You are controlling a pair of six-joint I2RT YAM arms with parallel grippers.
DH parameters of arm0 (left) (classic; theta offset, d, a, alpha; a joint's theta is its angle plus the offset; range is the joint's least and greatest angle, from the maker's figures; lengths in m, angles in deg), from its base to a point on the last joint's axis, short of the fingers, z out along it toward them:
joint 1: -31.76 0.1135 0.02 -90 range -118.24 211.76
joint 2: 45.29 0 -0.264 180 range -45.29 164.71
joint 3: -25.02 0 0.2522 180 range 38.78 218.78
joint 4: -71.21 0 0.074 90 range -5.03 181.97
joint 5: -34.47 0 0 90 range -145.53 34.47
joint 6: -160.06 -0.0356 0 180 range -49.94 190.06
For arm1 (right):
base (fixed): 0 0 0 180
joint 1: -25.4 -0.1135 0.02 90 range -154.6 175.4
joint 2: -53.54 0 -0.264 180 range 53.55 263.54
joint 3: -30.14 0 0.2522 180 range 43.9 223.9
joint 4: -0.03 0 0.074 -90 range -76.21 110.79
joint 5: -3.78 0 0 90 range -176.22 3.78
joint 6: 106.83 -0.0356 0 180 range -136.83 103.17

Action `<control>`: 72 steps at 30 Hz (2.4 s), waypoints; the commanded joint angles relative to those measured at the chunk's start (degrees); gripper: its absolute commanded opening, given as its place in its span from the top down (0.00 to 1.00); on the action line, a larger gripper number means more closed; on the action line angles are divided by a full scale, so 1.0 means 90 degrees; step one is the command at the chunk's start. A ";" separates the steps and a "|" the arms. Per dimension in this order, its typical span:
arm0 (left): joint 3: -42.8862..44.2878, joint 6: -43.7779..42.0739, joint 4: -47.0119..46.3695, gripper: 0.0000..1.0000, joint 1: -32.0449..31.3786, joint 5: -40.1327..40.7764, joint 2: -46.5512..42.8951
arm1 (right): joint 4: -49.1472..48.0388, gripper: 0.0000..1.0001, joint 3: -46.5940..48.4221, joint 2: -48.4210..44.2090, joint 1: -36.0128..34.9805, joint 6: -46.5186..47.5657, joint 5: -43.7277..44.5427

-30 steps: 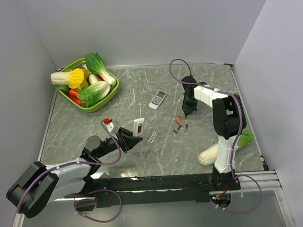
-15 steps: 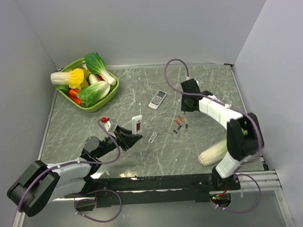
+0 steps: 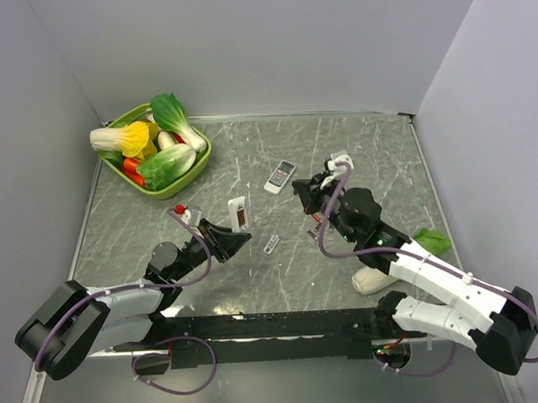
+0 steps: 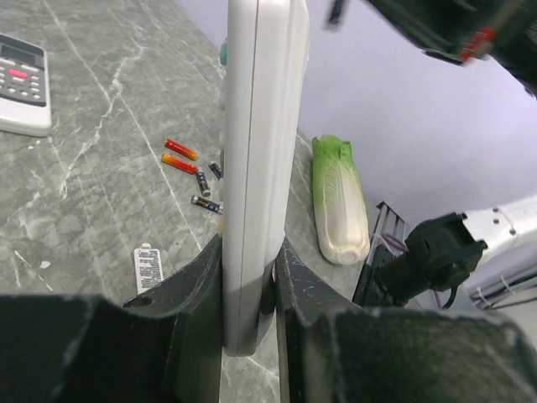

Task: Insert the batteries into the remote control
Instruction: Load the battery into the remote control.

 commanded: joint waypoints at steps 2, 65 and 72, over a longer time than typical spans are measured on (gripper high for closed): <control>0.0202 0.0518 -0.0106 0.99 -0.0246 0.0642 -0.0246 | -0.1831 1.00 -0.0374 -0.0325 -0.0646 0.0314 -0.0180; 0.0338 0.1006 0.1359 0.99 -0.1429 0.2783 -0.1477 | -0.2790 0.92 0.0241 0.2497 -0.2405 0.0970 0.1011; 0.0329 0.1035 0.1252 0.99 -0.1439 0.2676 -0.1321 | -0.2673 0.82 0.0299 0.2516 -0.2405 0.0774 0.1383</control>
